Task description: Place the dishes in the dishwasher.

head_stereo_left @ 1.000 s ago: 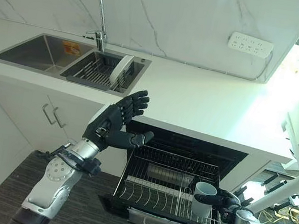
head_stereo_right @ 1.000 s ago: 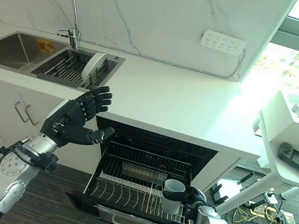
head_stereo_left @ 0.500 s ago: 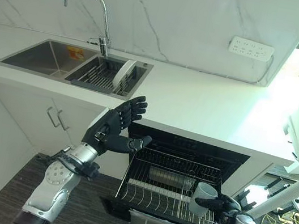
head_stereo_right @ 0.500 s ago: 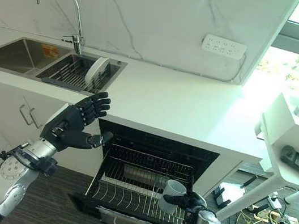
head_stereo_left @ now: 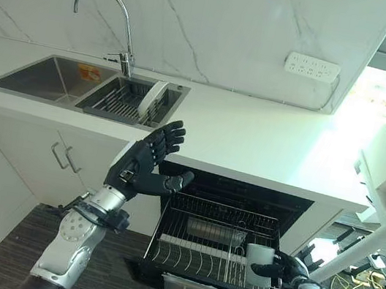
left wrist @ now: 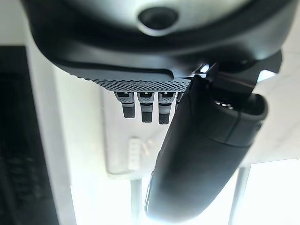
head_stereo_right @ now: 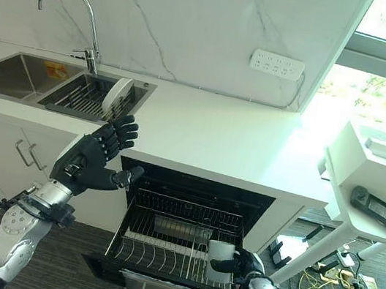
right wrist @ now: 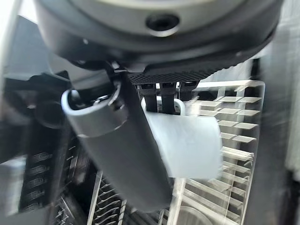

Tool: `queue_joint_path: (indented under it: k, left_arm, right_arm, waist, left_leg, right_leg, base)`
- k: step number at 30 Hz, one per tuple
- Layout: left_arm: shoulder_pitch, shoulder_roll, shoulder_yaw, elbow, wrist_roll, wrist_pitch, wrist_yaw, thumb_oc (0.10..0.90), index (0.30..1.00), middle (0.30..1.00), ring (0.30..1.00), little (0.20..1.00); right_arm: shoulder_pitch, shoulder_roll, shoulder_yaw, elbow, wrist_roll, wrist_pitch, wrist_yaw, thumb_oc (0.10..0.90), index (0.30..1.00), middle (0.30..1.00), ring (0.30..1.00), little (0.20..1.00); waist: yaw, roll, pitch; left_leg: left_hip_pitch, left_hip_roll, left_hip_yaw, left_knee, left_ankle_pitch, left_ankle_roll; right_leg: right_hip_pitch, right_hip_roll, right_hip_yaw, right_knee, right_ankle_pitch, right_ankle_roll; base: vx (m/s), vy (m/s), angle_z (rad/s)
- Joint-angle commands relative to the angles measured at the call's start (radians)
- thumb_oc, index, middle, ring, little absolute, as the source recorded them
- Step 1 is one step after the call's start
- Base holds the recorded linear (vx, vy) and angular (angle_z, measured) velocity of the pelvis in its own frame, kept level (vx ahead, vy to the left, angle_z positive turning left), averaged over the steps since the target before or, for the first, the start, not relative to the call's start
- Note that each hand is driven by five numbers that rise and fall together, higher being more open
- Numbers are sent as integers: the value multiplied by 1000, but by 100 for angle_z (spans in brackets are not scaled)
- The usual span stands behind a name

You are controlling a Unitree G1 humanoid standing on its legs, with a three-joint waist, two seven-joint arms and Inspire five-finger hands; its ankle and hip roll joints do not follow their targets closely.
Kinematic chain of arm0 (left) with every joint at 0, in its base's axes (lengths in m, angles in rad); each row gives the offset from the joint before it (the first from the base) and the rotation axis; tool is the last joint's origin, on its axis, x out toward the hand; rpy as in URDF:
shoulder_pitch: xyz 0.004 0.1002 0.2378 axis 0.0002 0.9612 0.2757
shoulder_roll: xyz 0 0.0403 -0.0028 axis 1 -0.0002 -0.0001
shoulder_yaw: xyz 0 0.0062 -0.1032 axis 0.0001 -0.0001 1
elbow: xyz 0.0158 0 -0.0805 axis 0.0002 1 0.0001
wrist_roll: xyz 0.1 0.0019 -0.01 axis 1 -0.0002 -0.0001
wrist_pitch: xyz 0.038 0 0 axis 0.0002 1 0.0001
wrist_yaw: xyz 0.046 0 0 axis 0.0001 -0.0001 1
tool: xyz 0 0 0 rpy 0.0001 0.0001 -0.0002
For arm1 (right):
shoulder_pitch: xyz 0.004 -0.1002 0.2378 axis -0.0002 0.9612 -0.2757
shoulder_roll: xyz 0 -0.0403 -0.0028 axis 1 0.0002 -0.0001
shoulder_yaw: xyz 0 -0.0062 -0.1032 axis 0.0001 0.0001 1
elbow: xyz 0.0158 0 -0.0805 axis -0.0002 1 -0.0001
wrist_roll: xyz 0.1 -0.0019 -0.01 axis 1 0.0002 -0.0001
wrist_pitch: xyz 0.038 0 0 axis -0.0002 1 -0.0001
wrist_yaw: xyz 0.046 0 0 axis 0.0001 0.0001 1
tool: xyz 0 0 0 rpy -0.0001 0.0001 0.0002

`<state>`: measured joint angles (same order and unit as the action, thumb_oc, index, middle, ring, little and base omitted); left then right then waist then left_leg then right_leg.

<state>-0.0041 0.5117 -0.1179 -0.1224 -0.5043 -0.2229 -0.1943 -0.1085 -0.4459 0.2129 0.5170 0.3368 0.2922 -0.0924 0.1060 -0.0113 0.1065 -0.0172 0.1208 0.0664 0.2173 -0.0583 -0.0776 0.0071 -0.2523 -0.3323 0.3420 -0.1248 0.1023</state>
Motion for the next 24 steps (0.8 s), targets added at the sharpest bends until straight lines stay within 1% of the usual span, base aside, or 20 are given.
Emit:
queue_joint_path:
  k: [1, 2, 3, 4, 5, 6, 7, 8, 9, 10, 11, 12, 14, 15, 17, 18, 20, 21, 23, 24]
  left_arm:
    - [-91, 3, 45, -66, -15, -99, 6, 800, 900, 900, 900, 900]
    - [-109, -8, 39, -58, -11, -99, 7, 800, 900, 900, 900, 900]
    - [-114, -2, 43, -60, -21, -92, -2, 800, 900, 900, 900, 900]
    - [-106, -9, 37, -82, -4, -86, 18, 800, 900, 900, 900, 900]
    - [-109, -12, 40, -53, -10, -106, 1, 800, 900, 900, 900, 900]
    - [-111, -11, 45, -36, -18, -117, -15, 800, 900, 900, 900, 900]
    - [-108, 4, 36, -67, -17, -105, 17, 800, 900, 900, 900, 900]
    - [-136, -1, 38, -24, -25, -111, 3, 800, 900, 900, 900, 900]
    - [-137, 3, 34, -48, -22, -94, 20, 800, 900, 900, 900, 900]
    - [-143, 7, 22, -74, -12, -74, 47, 800, 900, 900, 900, 900]
    - [-146, 5, 24, -67, -13, -76, 41, 800, 900, 900, 900, 900]
    - [-146, 8, 27, -75, -16, -72, 42, 800, 900, 900, 900, 900]
    - [-141, 4, 33, -93, -10, -60, 48, 800, 900, 900, 900, 900]
    - [-140, 2, 37, -95, -9, -61, 46, 800, 900, 900, 900, 900]
    - [-136, 1, 49, -105, -9, -56, 45, 800, 900, 900, 900, 900]
    - [-128, 3, 61, -111, -13, -57, 42, 800, 900, 900, 900, 900]
    - [-110, 4, 77, -129, -15, -56, 44, 800, 900, 900, 900, 900]
    - [-100, 1, 88, -134, -16, -58, 41, 800, 900, 900, 900, 900]
    - [-77, 1, 115, -146, -33, -65, 28, 800, 900, 900, 900, 900]
    - [-52, -6, 151, -167, -49, -72, 24, 800, 900, 900, 900, 900]
  right_arm:
    - [-123, -27, -35, 7, 144, -77, 56, 800, 900, 900, 900, 900]
    - [-139, -6, -41, -17, -83, -25, -35, 800, 900, 900, 900, 900]
    - [-167, -57, -25, 27, -94, -60, -21, 800, 900, 900, 900, 900]
    - [-156, -29, -31, -31, 320, 0, 160, 800, 900, 900, 900, 900]
    - [-129, 11, -50, -21, 22, -62, -13, 800, 900, 900, 900, 900]
    - [-131, -13, -41, 15, -200, -79, -104, 800, 900, 900, 900, 900]
    - [-132, -27, -31, 5, 246, -71, 138, 800, 900, 900, 900, 900]
    - [-134, -25, -47, 50, -54, -110, -9, 800, 900, 900, 900, 900]
    - [-148, -51, -31, 52, -40, -97, -10, 800, 900, 900, 900, 900]
    - [-168, -46, -39, -15, 25, -18, -7, 800, 900, 900, 900, 900]
    - [-174, -49, -43, -10, 3, -20, -21, 800, 900, 900, 900, 900]
    - [-188, -64, -43, -21, 15, -14, -27, 800, 900, 900, 900, 900]
    - [-201, -70, -52, -63, -17, 19, -46, 800, 900, 900, 900, 900]
    - [-206, -74, -55, -79, -7, 24, -48, 800, 900, 900, 900, 900]
    - [-211, -78, -66, -132, -42, 37, -76, 800, 900, 900, 900, 900]
    - [-203, -82, -74, -174, -30, 46, -79, 800, 900, 900, 900, 900]
    - [-178, -77, -91, -263, 5, 54, -77, 800, 900, 900, 900, 900]
    - [-160, -69, -107, -313, 20, 48, -74, 800, 900, 900, 900, 900]
    - [-121, -62, -136, -388, 44, 24, -54, 800, 900, 900, 900, 900]
    - [-77, -52, -175, -495, 86, -7, -6, 800, 900, 900, 900, 900]
  waist:
    - [1, -5, -36]
    - [2, -5, -31]
    - [6, -5, -31]
    - [1, -4, -30]
    - [1, -4, -32]
    - [2, -5, -31]
    - [-3, -4, -33]
    - [-2, -7, -38]
    - [-2, -6, -40]
    - [1, -8, -40]
    - [2, -8, -39]
    - [4, -8, -37]
    - [5, -8, -37]
    - [5, -8, -36]
    - [3, -9, -34]
    - [0, -8, -33]
    - [-6, -9, -33]
    - [-10, -9, -32]
    - [-17, -10, -30]
    - [-28, -10, -28]
  left_leg:
    - [15, 24, 13, 83, -147, -11]
    - [26, 23, 11, 83, -154, -12]
    - [27, 26, 6, 83, -155, -13]
    - [20, 28, 7, 83, -142, -11]
    - [22, 27, 18, 83, -148, -14]
    - [26, 29, 15, 83, -152, -13]
    - [19, 30, 11, 83, -144, -9]
    - [15, 24, 7, 83, -150, -12]
    - [12, 23, 2, 83, -148, -11]
    - [11, 21, 0, 83, -142, -9]
    - [11, 22, -2, 83, -142, -9]
    - [12, 23, -4, 83, -142, -10]
    - [12, 22, -8, 83, -141, -9]
    - [12, 23, -9, 83, -140, -9]
    - [11, 25, -8, 83, -138, -10]
    - [10, 25, -7, 83, -137, -10]
    - [9, 28, -3, 83, -134, -9]
    - [8, 29, -1, 83, -134, -9]
    - [7, 30, 2, 83, -133, -9]
    - [4, 30, 4, 83, -132, -8]
  right_leg:
    - [30, 24, 28, -42, -83, 14]
    - [40, 24, 27, -42, -88, 16]
    - [42, 22, 31, -42, -88, 18]
    - [36, 22, 30, -42, -82, 14]
    - [39, 22, 23, -42, -86, 15]
    - [42, 19, 25, -42, -86, 18]
    - [33, 19, 27, -42, -82, 14]
    - [30, 22, 27, -42, -84, 17]
    - [28, 22, 31, -42, -84, 19]
    - [26, 23, 31, -42, -80, 16]
    - [26, 22, 31, -42, -79, 16]
    - [28, 22, 29, -42, -80, 15]
    - [28, 23, 29, -42, -81, 13]
    - [28, 23, 29, -42, -80, 14]
    - [28, 22, 28, -42, -80, 13]
    - [27, 22, 29, -42, -80, 14]
    - [25, 21, 27, -42, -79, 14]
    - [24, 21, 27, -42, -79, 13]
    - [22, 21, 29, -42, -79, 14]
    - [17, 23, 32, -42, -79, 13]
  base:
    - [0, 0, 0]
    - [0, 0, 0]
    - [-54, 18, 1]
    - [-32, 10, 2]
    - [-35, 2, 0]
    - [-45, 6, 1]
    - [-57, 5, -1]
    - [-52, 11, 0]
    - [0, 0, 0]
    - [-16, 3, -5]
    - [-16, -2, -8]
    - [-8, -3, -9]
    - [-3, -1, -4]
    - [0, 0, 0]
    - [0, 0, 0]
    - [0, 0, 0]
    - [0, 0, 0]
    - [0, 0, 0]
    - [0, 0, 0]
    - [0, 0, 0]
